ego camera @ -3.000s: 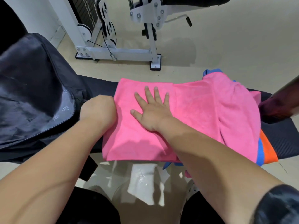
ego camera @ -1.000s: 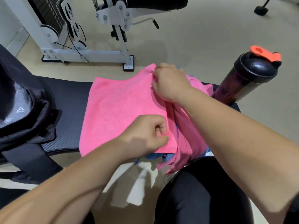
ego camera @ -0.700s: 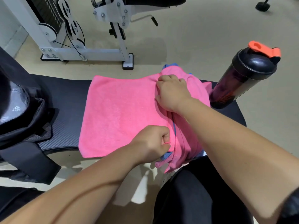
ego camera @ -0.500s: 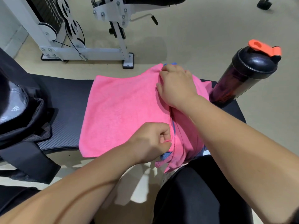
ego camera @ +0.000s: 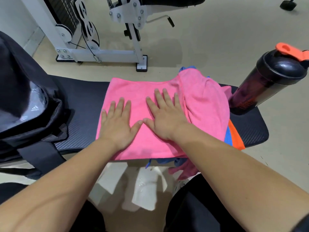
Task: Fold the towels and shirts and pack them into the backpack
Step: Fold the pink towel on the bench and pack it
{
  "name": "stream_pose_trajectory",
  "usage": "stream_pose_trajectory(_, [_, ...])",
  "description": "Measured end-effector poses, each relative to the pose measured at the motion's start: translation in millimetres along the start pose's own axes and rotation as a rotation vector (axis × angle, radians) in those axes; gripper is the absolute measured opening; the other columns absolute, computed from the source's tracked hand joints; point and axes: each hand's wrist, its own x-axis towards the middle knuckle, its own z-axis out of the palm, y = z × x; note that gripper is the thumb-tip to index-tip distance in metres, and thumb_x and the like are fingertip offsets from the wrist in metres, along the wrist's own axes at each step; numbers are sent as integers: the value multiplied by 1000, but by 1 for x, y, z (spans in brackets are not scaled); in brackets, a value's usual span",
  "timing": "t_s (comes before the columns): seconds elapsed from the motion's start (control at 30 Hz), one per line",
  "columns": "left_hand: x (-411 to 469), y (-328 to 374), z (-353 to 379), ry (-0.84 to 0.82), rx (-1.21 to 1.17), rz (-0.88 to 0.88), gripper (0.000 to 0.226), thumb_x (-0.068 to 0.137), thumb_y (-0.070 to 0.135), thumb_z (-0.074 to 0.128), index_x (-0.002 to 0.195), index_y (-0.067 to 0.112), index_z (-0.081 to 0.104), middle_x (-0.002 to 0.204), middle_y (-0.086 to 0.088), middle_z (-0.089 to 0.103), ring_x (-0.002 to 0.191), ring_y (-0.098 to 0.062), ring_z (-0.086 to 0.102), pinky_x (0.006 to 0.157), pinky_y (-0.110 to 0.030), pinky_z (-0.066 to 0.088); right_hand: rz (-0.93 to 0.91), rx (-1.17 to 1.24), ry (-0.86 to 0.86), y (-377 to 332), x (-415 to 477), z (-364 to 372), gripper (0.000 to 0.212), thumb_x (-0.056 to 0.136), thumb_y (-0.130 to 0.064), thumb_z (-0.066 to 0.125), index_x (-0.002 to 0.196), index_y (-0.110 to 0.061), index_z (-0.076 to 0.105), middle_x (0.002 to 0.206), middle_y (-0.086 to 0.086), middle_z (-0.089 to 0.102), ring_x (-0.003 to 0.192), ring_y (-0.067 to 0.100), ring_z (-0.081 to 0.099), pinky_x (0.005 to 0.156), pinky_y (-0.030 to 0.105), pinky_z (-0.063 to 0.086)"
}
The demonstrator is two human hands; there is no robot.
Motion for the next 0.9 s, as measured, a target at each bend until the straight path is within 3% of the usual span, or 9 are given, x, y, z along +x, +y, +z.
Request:
stream_pose_trajectory(0.1, [-7, -26, 1, -73, 67, -47, 96, 88, 80, 9, 161, 19, -3, 168, -6, -12, 155, -31, -9, 124, -56, 1, 6, 60, -55, -12, 2, 15, 83, 94, -74, 15, 159, -29, -9, 166, 10, -20, 151, 35, -22, 119, 61, -9])
stream_pose_trajectory(0.23, [-24, -44, -5, -85, 119, -123, 100, 85, 82, 10, 161, 18, -4, 167, -14, -11, 154, -36, -7, 123, -59, 3, -27, 123, -51, -29, -2, 25, 86, 89, -80, 11, 159, -33, -10, 166, 10, -21, 151, 34, -23, 119, 60, -10])
stream_pose_trajectory(0.3, [-32, -45, -12, -109, 177, -116, 104, 82, 85, 11, 161, 17, 5, 167, -17, 1, 153, -38, 5, 121, -60, 12, -29, 138, -56, -33, -6, 25, 87, 89, -82, 11, 159, -35, -8, 166, 9, -19, 152, 33, -21, 120, 59, -10])
stream_pose_trajectory(0.37, [-36, -42, -25, -93, 241, -97, 104, 79, 89, 15, 152, 17, 30, 155, -19, 32, 140, -39, 33, 110, -57, 32, -31, 148, -70, -34, -13, 19, 86, 89, -82, 13, 160, -36, -2, 168, 9, -9, 154, 33, -11, 121, 58, -5])
stream_pose_trajectory(0.43, [-38, -38, -37, 8, 281, -45, 87, 79, 87, 22, 124, 19, 54, 122, -12, 57, 112, -35, 53, 89, -48, 43, -36, 105, -54, -36, -23, 7, 81, 90, -80, 19, 158, -35, 18, 163, 14, 20, 148, 37, 19, 119, 59, 13])
stream_pose_trajectory(0.53, [-34, -34, -46, 111, 285, 23, 57, 90, 70, 36, 104, 21, 61, 104, -8, 64, 98, -33, 58, 81, -43, 43, -68, 0, 64, -35, -37, -8, 63, 91, -73, 29, 127, -27, 55, 120, 8, 55, 110, 34, 51, 95, 50, 39])
stream_pose_trajectory(0.7, [-12, -48, -37, 95, 259, 78, 44, 94, 54, 45, 116, 18, 57, 116, -9, 56, 105, -33, 50, 83, -45, 42, 116, 31, 236, 2, -3, -10, 35, 97, -43, 44, 107, -17, 65, 105, 9, 60, 98, 36, 55, 76, 43, 44])
stream_pose_trajectory(0.8, [4, -55, -40, 98, 186, 80, 36, 98, 44, 43, 118, 17, 57, 116, -9, 53, 105, -35, 50, 81, -46, 45, 218, 27, 247, 24, 21, -12, 27, 98, -31, 48, 113, -17, 66, 113, 9, 61, 104, 36, 54, 78, 42, 42])
stream_pose_trajectory(0.9, [22, -63, -48, 82, 93, 42, 28, 100, 29, 43, 121, 16, 55, 119, -10, 48, 101, -37, 51, 80, -51, 50, 145, -12, 198, 32, 38, -17, 30, 96, -35, 52, 118, -21, 66, 116, 6, 64, 110, 34, 54, 84, 41, 42])
